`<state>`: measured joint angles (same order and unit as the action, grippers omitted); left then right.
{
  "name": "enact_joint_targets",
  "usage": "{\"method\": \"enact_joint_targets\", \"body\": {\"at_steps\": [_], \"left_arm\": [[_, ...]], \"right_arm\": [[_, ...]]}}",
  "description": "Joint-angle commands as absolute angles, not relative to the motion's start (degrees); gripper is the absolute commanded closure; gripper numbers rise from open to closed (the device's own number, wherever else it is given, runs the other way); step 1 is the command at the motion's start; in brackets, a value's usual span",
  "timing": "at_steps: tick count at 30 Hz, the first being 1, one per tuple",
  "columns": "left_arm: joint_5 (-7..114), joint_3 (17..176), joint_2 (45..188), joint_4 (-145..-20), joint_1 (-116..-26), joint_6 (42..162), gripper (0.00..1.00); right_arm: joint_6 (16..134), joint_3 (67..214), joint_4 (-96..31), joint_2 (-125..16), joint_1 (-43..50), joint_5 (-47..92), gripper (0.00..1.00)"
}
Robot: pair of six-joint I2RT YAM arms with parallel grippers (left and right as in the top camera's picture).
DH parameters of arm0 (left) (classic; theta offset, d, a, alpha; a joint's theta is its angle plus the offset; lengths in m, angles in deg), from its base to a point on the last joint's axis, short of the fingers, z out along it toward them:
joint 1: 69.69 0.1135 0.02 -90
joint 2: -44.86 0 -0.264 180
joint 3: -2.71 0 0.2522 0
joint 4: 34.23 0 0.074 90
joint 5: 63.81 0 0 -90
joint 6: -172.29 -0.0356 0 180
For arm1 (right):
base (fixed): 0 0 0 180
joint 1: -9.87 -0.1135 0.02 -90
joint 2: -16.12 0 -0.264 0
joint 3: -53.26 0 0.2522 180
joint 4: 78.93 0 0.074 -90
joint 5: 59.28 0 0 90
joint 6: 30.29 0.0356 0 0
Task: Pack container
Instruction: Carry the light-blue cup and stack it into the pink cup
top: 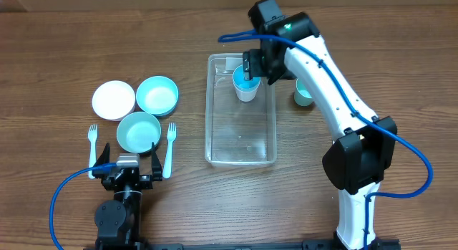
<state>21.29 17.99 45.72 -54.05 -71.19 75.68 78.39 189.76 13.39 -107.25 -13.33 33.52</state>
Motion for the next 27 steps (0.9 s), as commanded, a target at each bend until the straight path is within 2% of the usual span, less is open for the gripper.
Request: {"method": "enact_joint_targets", "body": {"at_steps": [1,5,10,21,22,24,25,26,27], "left_arm": [[21.96,17.69,45.22,-53.92,-71.21,74.61,0.0],[21.99,17.69,45.22,-53.92,-71.21,74.61,0.0],[21.99,17.69,45.22,-53.92,-71.21,74.61,0.0],[21.99,17.69,45.22,-53.92,-71.21,74.61,0.0],[21.99,17.69,45.22,-53.92,-71.21,74.61,0.0],[21.99,17.69,45.22,-53.92,-71.21,74.61,0.0],[21.99,17.69,45.22,-53.92,-71.21,74.61,0.0],[21.99,17.69,45.22,-53.92,-71.21,74.61,0.0],[21.99,17.69,45.22,-53.92,-71.21,74.61,0.0]], "right_arm": [[81.01,193.54,17.44,-104.13,-7.28,33.59,0.18],[79.57,192.73,23.25,-103.78,1.4,33.59,0.18],[77.51,189.17,21.89,-103.78,8.83,29.31,0.19],[76.16,169.57,7.47,-103.8,9.57,25.04,0.28],[76.16,168.01,6.03,-103.78,9.57,25.04,0.31],[76.16,165.48,3.62,-103.8,9.57,25.04,0.46],[76.16,165.48,3.51,-103.8,9.57,25.04,0.57],[76.16,165.57,3.36,-103.78,9.55,25.02,0.61],[76.16,166.2,3.71,-103.76,9.51,25.02,0.73]]}}
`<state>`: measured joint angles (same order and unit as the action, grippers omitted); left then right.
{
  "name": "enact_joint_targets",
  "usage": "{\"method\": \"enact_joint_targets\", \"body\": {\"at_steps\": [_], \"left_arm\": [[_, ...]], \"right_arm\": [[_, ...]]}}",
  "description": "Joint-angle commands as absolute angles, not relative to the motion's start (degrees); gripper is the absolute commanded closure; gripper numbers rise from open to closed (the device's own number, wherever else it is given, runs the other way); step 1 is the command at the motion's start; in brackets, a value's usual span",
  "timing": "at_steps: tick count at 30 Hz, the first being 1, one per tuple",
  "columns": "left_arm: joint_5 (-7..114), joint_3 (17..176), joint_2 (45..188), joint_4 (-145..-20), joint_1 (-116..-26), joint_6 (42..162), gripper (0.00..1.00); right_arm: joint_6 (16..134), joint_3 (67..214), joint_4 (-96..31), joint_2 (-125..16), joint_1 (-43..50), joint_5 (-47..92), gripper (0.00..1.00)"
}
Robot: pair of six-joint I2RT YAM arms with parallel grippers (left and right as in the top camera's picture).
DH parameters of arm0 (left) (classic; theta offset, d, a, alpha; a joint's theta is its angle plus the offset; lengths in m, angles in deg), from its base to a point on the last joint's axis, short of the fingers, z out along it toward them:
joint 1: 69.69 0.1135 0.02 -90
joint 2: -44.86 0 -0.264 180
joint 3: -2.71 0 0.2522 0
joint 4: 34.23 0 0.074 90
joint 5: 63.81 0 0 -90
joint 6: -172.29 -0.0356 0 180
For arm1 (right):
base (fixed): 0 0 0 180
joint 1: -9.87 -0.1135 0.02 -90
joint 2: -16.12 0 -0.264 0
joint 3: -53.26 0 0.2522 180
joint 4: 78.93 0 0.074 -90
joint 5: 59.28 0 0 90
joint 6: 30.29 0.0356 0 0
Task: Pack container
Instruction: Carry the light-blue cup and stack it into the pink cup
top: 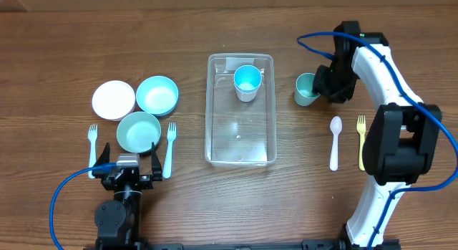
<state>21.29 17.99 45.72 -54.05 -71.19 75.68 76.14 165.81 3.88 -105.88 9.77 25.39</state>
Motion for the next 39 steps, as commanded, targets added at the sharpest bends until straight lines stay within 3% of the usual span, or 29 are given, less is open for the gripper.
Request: {"method": "enact_joint_targets", "body": {"at_steps": [1,5,11,16,21,30,39], "left_arm": [[21.99,17.69,45.22,-53.92,-71.21,74.61,0.0],[21.99,17.69,45.22,-53.92,-71.21,74.61,0.0],[21.99,17.69,45.22,-53.92,-71.21,74.61,0.0],[21.96,17.69,45.22,-53.92,-71.21,74.61,0.0],[21.96,17.69,45.22,-53.92,-71.21,74.61,0.0],[21.99,17.69,45.22,-53.92,-71.21,74.61,0.0],[21.96,17.69,45.22,-53.92,-71.21,74.61,0.0]], "right_arm": [[76.18,166.66,3.91,-103.76,9.51,25.02,0.81],[76.16,167.14,4.43,-103.76,9.51,25.04,0.96],[75.96,171.88,8.3,-103.14,9.51,25.66,0.96],[75.76,186.07,17.3,-100.04,8.07,26.12,0.96],[75.74,197.94,22.83,-96.83,0.31,28.52,0.96],[75.83,198.59,21.0,-99.1,-14.8,37.13,0.96],[76.9,197.32,19.03,-105.24,-16.48,40.13,0.96]]}}
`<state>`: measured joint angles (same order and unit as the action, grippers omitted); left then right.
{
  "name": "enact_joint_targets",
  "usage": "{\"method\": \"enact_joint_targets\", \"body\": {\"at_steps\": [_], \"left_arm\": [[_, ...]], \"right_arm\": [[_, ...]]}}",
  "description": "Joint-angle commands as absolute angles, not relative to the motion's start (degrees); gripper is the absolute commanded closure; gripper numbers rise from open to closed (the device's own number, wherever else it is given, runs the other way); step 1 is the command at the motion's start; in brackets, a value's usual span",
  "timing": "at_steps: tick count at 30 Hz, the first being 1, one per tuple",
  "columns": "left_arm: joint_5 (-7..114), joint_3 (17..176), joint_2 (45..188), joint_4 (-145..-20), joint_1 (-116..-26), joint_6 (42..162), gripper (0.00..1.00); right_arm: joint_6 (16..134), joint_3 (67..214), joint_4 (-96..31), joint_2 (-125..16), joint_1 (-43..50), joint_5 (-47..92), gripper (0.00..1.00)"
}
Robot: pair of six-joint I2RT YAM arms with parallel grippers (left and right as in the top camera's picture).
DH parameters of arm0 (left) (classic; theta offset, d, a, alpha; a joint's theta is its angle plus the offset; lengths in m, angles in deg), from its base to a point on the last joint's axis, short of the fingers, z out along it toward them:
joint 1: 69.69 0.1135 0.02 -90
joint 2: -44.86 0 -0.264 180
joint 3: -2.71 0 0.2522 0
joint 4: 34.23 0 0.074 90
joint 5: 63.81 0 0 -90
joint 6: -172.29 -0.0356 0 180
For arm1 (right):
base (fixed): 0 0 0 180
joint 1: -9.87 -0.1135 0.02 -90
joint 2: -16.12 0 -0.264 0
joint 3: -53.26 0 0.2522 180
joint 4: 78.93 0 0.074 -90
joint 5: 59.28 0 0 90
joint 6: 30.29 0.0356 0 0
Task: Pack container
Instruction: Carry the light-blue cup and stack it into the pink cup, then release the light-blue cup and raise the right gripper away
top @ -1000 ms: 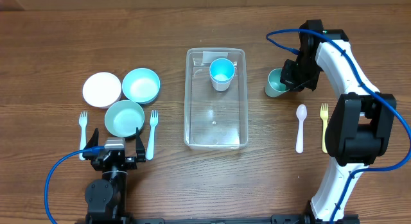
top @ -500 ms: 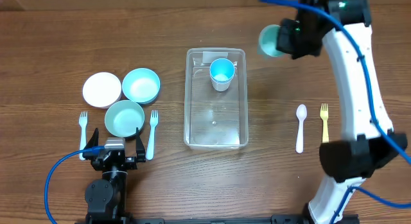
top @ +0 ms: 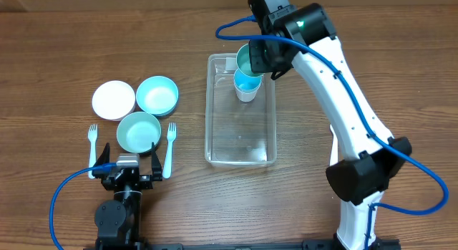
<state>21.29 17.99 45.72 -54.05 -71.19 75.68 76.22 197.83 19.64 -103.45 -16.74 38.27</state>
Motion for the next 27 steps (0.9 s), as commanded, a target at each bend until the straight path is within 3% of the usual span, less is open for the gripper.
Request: {"method": "enact_joint_targets", "body": {"at_steps": [1,27], "left_arm": [[21.96,17.69,45.22,-53.92,-71.21,74.61,0.0],[21.99,17.69,45.22,-53.92,-71.21,74.61,0.0]], "right_arm": [[76.9,197.24,18.81,-105.57,-16.48,40.15,0.96],[77.73,189.11,12.41,-107.41,-16.48,39.67,0.95]]}}
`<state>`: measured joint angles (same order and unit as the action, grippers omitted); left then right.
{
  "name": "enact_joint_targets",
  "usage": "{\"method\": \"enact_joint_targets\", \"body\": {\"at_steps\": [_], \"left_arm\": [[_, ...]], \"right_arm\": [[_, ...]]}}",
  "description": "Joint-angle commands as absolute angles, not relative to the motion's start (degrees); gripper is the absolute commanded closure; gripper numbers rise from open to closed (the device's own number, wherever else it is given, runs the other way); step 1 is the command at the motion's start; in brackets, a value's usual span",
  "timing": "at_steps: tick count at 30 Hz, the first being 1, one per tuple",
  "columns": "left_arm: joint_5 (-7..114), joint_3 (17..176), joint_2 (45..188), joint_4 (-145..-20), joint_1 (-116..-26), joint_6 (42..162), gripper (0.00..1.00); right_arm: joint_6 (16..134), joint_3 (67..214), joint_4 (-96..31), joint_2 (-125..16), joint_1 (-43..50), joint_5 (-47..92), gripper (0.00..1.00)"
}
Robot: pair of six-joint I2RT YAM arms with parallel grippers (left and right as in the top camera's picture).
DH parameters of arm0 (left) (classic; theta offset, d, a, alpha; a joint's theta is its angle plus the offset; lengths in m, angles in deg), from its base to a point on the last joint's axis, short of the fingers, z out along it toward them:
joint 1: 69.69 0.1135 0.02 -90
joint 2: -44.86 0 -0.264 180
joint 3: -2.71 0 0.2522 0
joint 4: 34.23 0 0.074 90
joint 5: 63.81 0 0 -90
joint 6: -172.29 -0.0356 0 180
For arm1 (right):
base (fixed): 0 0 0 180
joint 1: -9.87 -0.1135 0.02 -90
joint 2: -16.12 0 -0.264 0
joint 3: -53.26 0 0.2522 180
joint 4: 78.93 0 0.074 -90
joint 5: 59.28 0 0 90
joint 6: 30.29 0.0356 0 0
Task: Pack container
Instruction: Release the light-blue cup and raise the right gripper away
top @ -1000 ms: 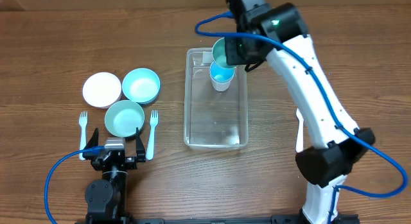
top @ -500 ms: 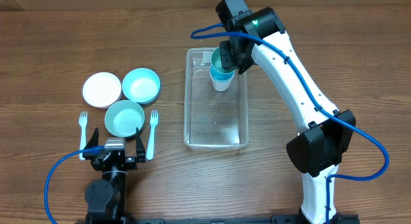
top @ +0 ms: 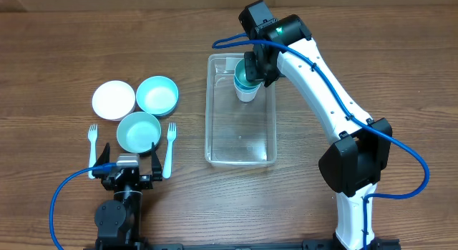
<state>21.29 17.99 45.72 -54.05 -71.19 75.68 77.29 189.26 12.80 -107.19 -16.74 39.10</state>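
A clear plastic container lies in the middle of the table. At its far end stands a white cup with a blue inside, and a teal cup sits nested in it. My right gripper is directly over these cups, its fingers closed on the teal cup's right rim. By the table's near left edge, my left gripper rests open and holds nothing.
Left of the container are a white bowl, a light blue bowl and a teal bowl, flanked by two pale forks. The right arm stretches across the table's right side and covers what lies beneath it.
The right gripper has moved slightly left and down with the teal cup. The cup was tilted at the container's far edge and now sits inside the white cup.
The right gripper first stood over the white cup in the container, with the teal cup on the table to the right. Then it was at the teal cup, beside a spoon and a fork. Later it held that cup above the container; the cup is now nested.
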Motion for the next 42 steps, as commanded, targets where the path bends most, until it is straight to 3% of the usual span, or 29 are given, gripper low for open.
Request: {"method": "enact_joint_targets", "body": {"at_steps": [1,6,7,10,11,18,34,42], "left_arm": [[21.99,17.69,45.22,-53.92,-71.21,74.61,0.0],[21.99,17.69,45.22,-53.92,-71.21,74.61,0.0],[21.96,17.69,45.22,-53.92,-71.21,74.61,0.0],[21.99,17.69,45.22,-53.92,-71.21,74.61,0.0],[21.99,17.69,45.22,-53.92,-71.21,74.61,0.0],[21.99,17.69,45.22,-53.92,-71.21,74.61,0.0],[21.96,17.69,45.22,-53.92,-71.21,74.61,0.0],[21.99,17.69,45.22,-53.92,-71.21,74.58,0.0]], "right_arm": [[77.71,189.11,12.45,-107.41,-16.48,39.67,0.95],[77.71,189.11,12.67,-107.41,-16.48,39.67,0.95],[77.73,189.11,12.65,-107.41,-16.48,39.67,0.9],[77.73,189.11,12.65,-107.41,-16.48,39.58,0.05],[77.73,189.11,12.61,-107.41,-16.48,39.45,0.0],[78.26,191.99,14.0,-106.27,-14.51,39.54,0.0],[80.97,193.81,31.16,-101.0,13.27,37.09,0.0],[80.97,193.81,31.01,-101.0,18.8,37.09,0.0]]}}
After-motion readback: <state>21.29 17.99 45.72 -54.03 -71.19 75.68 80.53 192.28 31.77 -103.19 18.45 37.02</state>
